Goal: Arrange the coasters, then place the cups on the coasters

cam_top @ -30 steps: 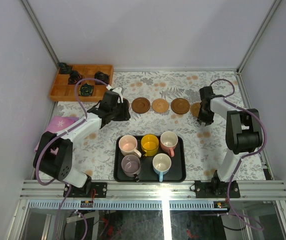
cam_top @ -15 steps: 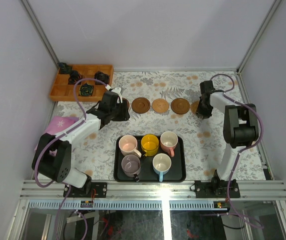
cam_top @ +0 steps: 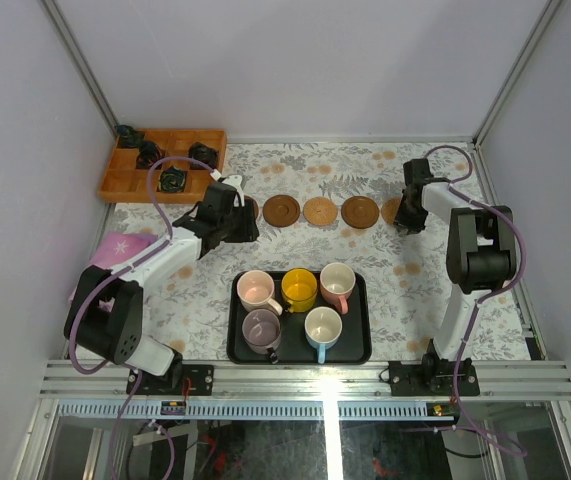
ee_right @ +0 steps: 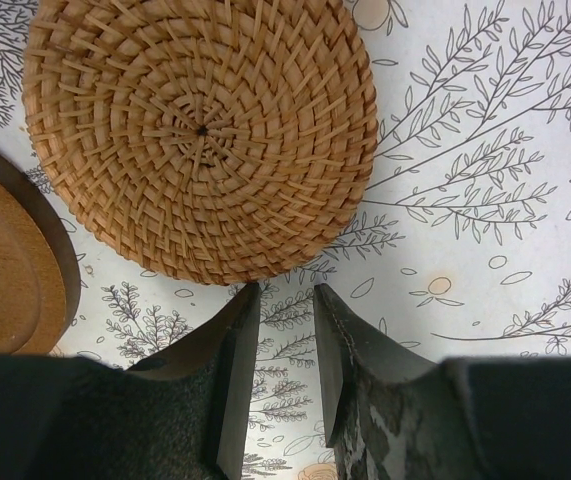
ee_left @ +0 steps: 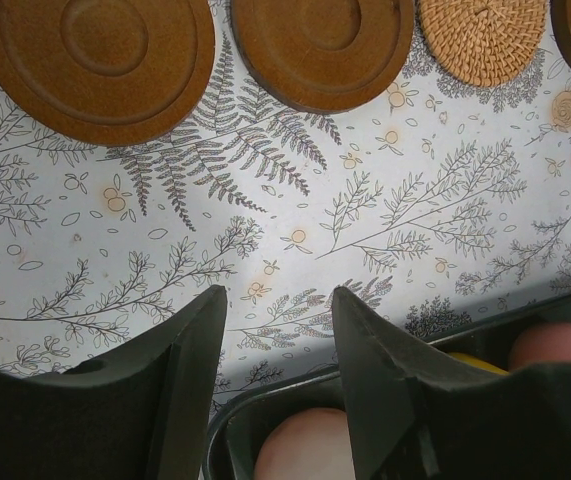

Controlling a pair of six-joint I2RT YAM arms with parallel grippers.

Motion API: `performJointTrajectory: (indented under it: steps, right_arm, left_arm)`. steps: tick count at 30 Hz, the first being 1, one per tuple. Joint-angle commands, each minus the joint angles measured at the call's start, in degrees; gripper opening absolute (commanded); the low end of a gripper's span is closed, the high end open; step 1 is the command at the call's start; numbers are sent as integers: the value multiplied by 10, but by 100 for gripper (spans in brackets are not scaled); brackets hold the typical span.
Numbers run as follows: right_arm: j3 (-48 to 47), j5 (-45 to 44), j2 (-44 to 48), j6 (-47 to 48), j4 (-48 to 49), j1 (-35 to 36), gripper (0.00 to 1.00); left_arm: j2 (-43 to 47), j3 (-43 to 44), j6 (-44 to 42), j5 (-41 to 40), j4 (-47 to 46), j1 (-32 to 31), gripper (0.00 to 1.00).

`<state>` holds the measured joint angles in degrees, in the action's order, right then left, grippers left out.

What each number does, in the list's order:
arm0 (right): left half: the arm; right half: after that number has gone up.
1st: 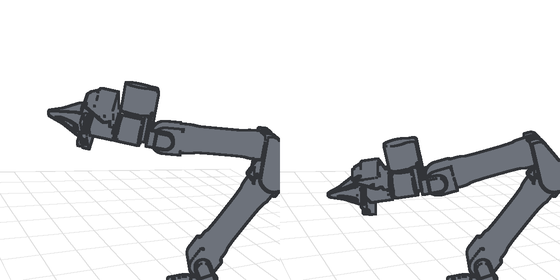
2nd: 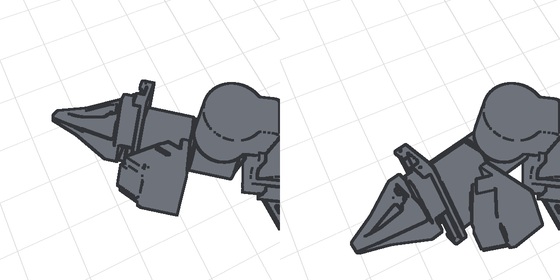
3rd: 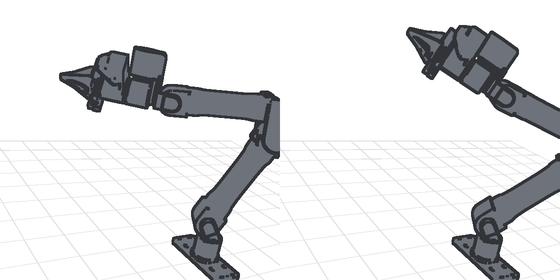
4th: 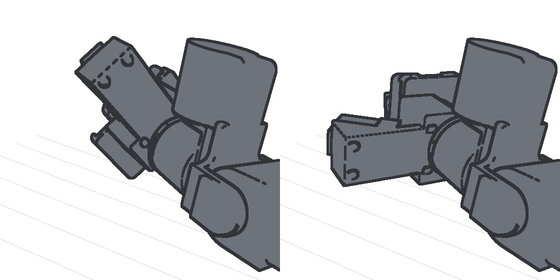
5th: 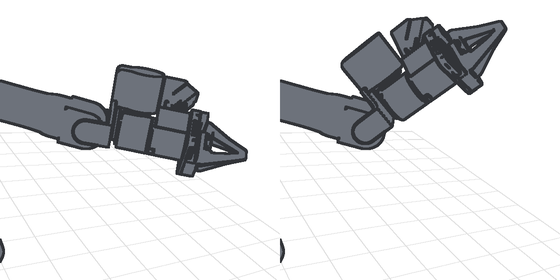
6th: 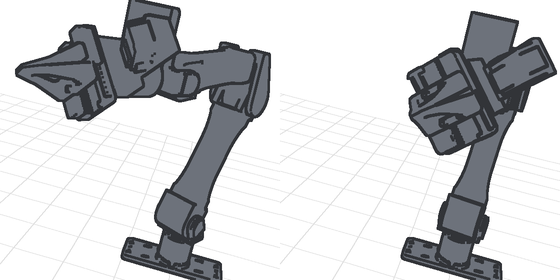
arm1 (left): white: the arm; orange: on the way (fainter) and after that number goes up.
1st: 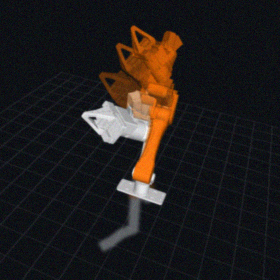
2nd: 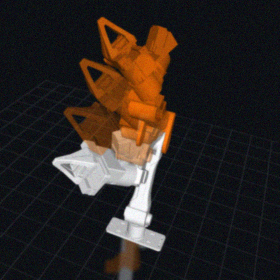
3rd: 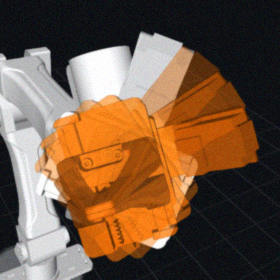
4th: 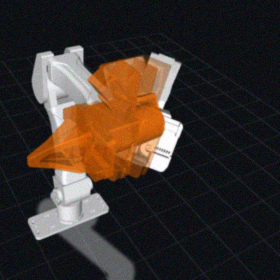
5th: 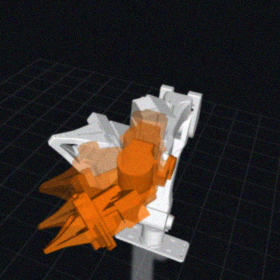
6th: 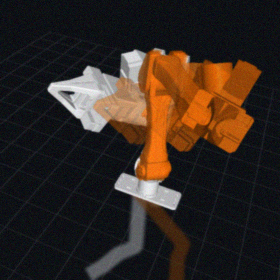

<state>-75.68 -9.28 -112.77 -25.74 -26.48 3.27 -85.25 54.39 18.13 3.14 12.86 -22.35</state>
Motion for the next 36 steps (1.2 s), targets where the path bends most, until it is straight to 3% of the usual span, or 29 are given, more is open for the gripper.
performJointTrajectory:
  steps: [1,12,21,23,28,36]
  right_arm:
    - [-2,6,-37,-2,-1,-7,35]
    - [-1,2,-24,-7,-12,-8,35]
    - [-12,-2,67,13,-34,-8,35]
    - [-32,-5,71,22,-36,-9,29]
    - [-98,-8,39,40,-42,-8,1]
    - [-164,7,-45,61,-41,-8,0]
  left_arm:
    - [-4,9,-10,-6,-13,5,47]
    - [-1,6,-7,-9,-15,5,47]
    - [7,2,-4,-5,-16,5,47]
    - [6,3,-2,-2,-19,5,47]
    - [12,6,0,-4,-27,5,47]
    - [12,14,2,-21,-32,4,47]
